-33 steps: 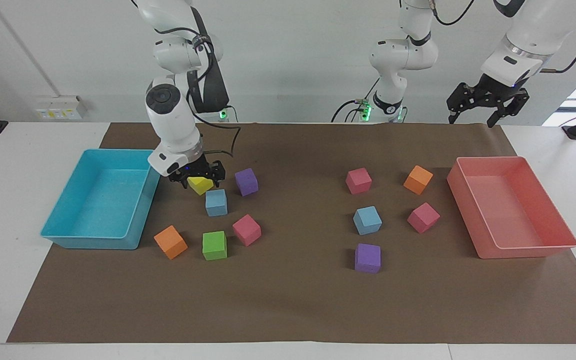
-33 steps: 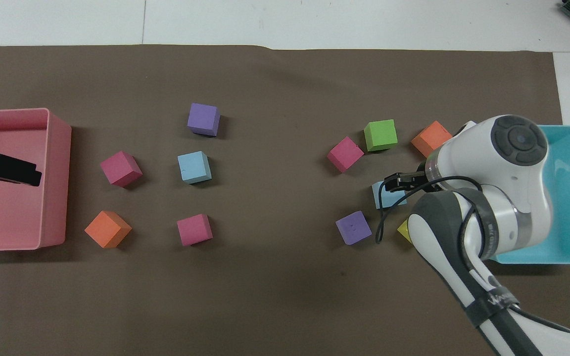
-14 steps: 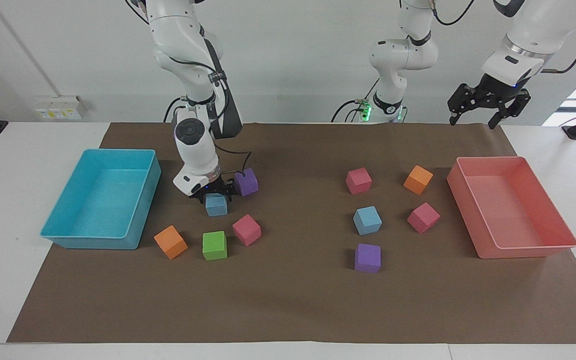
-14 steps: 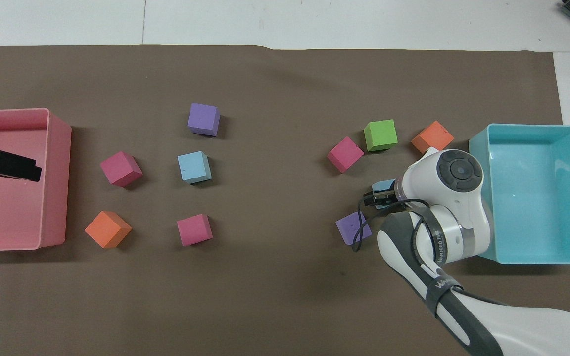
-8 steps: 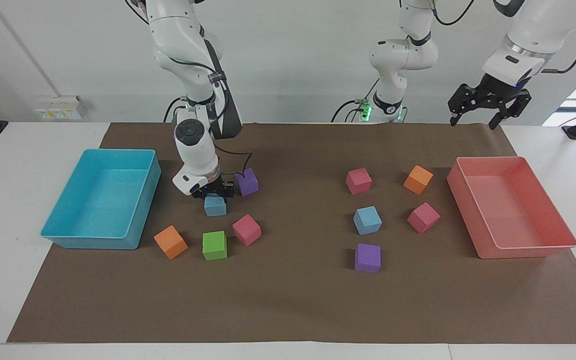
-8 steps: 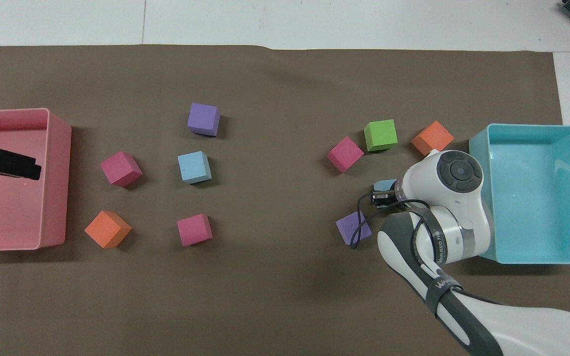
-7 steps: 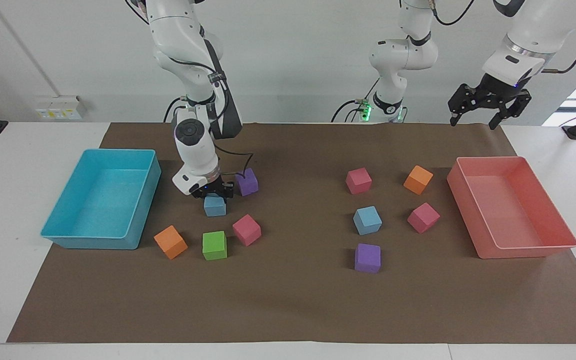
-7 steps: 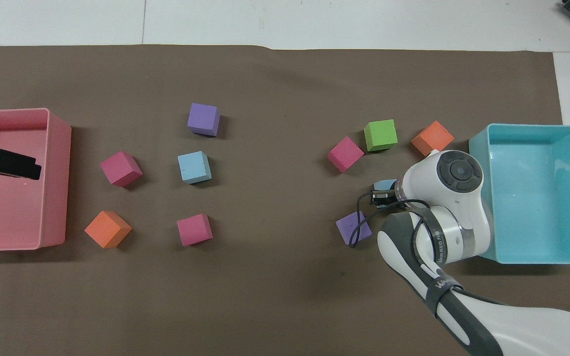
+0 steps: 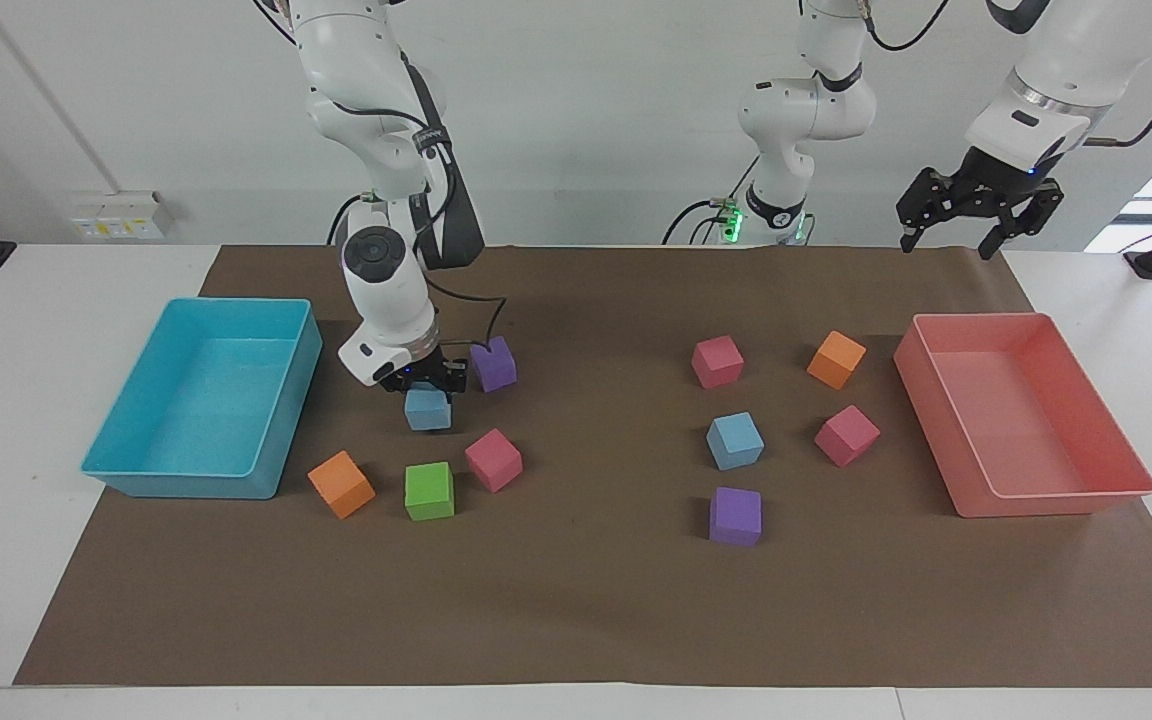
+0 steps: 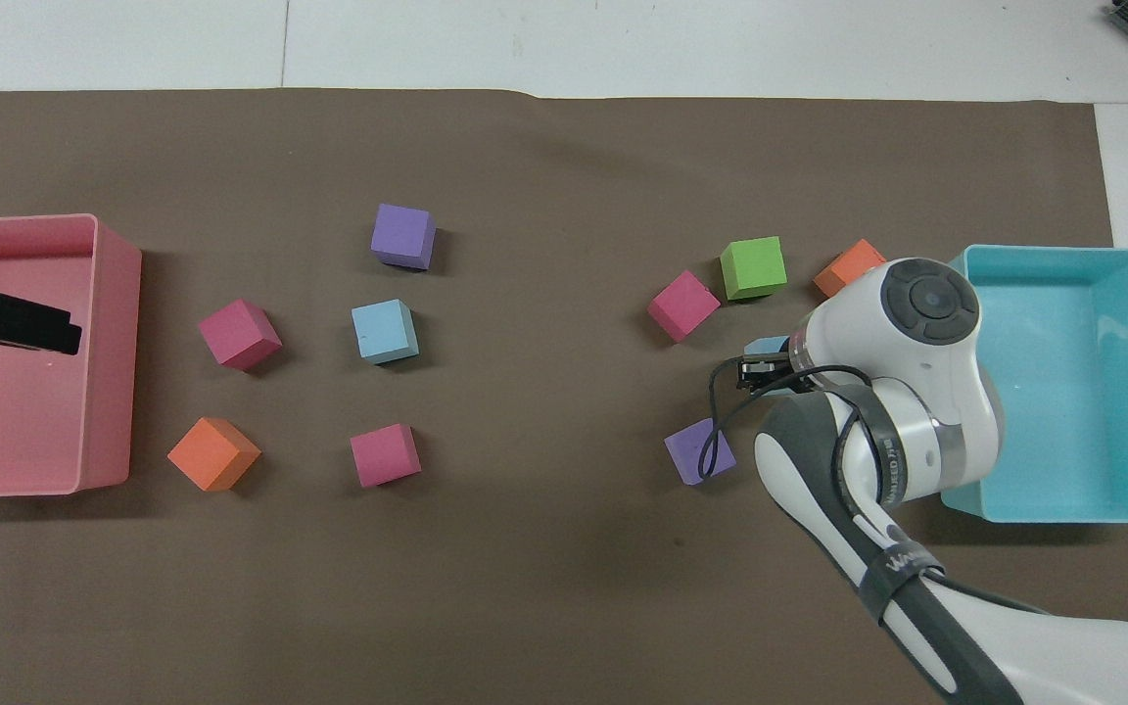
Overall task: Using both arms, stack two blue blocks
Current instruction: 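Lift the light-blue cube with the right gripper toward the table center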
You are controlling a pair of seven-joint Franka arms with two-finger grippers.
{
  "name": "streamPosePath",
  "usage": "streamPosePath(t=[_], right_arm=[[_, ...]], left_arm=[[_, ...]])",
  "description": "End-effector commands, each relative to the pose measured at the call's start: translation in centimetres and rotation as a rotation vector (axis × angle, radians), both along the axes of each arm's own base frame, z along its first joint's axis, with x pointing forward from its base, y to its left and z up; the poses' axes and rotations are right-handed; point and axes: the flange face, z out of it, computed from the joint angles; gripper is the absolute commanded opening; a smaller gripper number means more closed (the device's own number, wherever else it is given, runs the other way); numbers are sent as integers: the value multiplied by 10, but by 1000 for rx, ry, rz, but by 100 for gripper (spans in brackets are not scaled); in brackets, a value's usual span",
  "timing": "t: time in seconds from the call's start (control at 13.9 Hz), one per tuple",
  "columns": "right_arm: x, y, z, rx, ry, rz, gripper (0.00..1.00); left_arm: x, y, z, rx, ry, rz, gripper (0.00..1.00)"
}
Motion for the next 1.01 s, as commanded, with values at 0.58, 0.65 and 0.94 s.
streamPosePath(t=[0.58, 0.65, 0.94], right_arm=[[35, 92, 66, 18, 12, 190, 0], [33, 117, 61, 14, 14, 174, 0], [35, 199, 26, -4, 11, 59, 0]], left_arm=[[-3, -3, -1, -8, -32, 7, 100], [-3, -3, 0, -8, -33, 7, 100], [-3, -5, -6, -7, -24, 6, 100]])
